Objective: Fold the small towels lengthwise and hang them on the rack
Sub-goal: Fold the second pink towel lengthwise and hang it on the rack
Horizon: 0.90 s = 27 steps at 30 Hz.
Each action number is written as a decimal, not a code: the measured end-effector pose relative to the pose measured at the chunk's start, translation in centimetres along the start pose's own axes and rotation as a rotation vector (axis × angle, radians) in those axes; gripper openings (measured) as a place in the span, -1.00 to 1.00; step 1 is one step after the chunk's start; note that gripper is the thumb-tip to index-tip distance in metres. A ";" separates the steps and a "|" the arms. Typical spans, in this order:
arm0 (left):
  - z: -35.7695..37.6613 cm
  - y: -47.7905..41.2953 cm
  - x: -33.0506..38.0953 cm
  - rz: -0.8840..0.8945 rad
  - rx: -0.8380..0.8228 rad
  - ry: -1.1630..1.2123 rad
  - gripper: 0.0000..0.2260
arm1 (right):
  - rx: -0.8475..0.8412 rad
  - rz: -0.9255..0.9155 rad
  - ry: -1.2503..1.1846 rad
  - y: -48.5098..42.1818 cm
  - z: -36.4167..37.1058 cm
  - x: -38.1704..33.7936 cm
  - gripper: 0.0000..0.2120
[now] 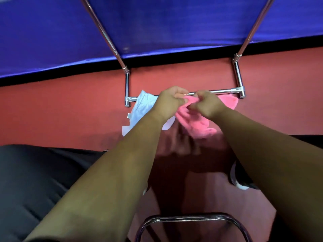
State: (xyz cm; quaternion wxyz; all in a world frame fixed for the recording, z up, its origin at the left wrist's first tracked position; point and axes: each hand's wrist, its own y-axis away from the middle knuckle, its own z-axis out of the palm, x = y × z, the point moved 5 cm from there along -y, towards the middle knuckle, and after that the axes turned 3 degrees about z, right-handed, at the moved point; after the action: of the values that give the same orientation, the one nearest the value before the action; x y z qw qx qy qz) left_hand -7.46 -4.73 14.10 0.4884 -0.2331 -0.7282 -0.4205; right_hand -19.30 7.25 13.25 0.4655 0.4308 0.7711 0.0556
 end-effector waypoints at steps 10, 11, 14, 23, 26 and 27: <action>-6.9 6.1 13.1 0.115 -0.077 -0.782 -0.73 | 0.271 -0.236 0.035 7.7 -7.8 -11.7 -0.84; -8.0 6.8 14.3 0.110 -0.051 -0.877 -0.76 | 0.293 -0.252 0.032 8.6 -8.6 -13.1 -0.86; -10.8 9.3 17.3 0.133 0.061 -0.896 -0.80 | 0.393 -0.287 0.034 11.6 -11.1 -16.4 -0.92; -9.3 15.2 22.0 0.410 0.211 -0.508 -0.92 | 0.227 -0.387 0.201 16.7 -8.3 -19.3 -0.80; -8.7 15.6 21.6 0.418 0.204 -0.586 -0.95 | 0.225 -0.360 0.151 16.8 -7.1 -18.1 -0.67; -8.6 15.6 21.6 0.424 0.208 -0.607 -0.96 | 0.238 -0.353 0.135 16.8 -7.1 -18.0 -0.66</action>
State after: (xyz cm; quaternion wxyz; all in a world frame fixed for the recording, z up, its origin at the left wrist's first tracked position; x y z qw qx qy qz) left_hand -0.28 -5.12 41.14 0.3478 -0.4418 -0.8139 -0.1459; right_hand -10.90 7.04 37.45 0.3615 0.3364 0.8650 -0.0894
